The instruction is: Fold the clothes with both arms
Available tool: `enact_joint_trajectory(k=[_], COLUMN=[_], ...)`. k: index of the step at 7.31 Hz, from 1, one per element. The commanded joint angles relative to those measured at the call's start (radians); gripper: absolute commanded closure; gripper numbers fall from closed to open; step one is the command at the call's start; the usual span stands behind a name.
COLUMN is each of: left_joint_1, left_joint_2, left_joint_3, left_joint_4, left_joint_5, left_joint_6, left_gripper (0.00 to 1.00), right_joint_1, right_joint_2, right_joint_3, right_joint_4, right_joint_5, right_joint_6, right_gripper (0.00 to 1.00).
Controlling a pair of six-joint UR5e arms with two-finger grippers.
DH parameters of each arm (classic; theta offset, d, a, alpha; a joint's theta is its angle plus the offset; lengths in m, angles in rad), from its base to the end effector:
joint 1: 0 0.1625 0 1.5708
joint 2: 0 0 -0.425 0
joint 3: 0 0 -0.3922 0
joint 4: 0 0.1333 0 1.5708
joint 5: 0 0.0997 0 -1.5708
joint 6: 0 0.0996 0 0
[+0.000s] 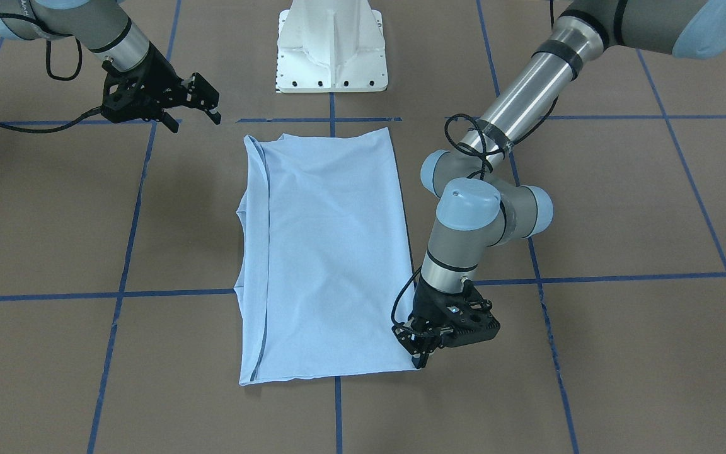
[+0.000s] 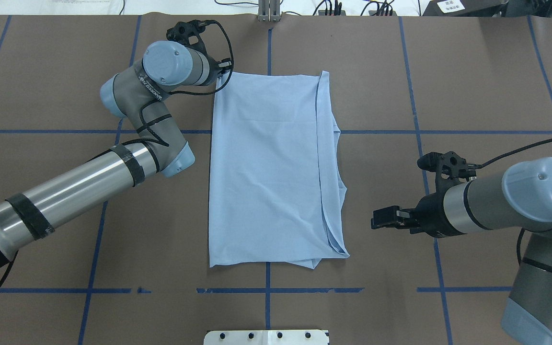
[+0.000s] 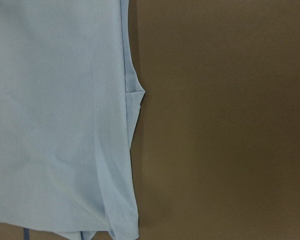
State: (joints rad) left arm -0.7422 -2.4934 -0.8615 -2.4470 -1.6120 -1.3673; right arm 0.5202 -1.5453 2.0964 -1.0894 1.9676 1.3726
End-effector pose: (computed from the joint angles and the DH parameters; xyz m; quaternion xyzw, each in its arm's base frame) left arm 0.5439 -0.6741 0.2938 0.2203 0.4693 -0.2172 0.8271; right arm -0.3650 -0.3183 0.3435 0.0096 -0.5133 0.0406 0.8572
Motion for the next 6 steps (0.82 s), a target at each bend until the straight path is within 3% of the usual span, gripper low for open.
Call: enact_joint_trajectory(k=[1, 3, 5, 6], left_joint_1=[-0.009, -0.042, -0.043, -0.043], left_joint_2=[-0.002, 0.030, 0.194, 0.276], left_joint_3=[-0.002, -0.054, -0.364, -0.518], left_joint_4=[0.000, 0.044, 0.258, 0.322], left_joint_5=[0.000, -0.093, -0.129, -0.129], left_joint_6=[0.023, 0.031, 0.101, 0.102], left_gripper=[0.00, 0.00, 0.00, 0.00], right_joint_1=[-0.006, -0.025, -0.107, -0.136], right_joint_2=[0.001, 0.055, 0.207, 0.279], right_joint_3=[-0.013, -0.051, -0.061, -0.082], right_joint_4=[-0.009, -0.070, -0.330, -0.381], right_joint_5=[-0.039, -0.097, -0.209, -0.232], right_joint_6=[-0.007, -0.018, -0.155, -0.180], right_gripper=[0.00, 0.00, 0.00, 0.00])
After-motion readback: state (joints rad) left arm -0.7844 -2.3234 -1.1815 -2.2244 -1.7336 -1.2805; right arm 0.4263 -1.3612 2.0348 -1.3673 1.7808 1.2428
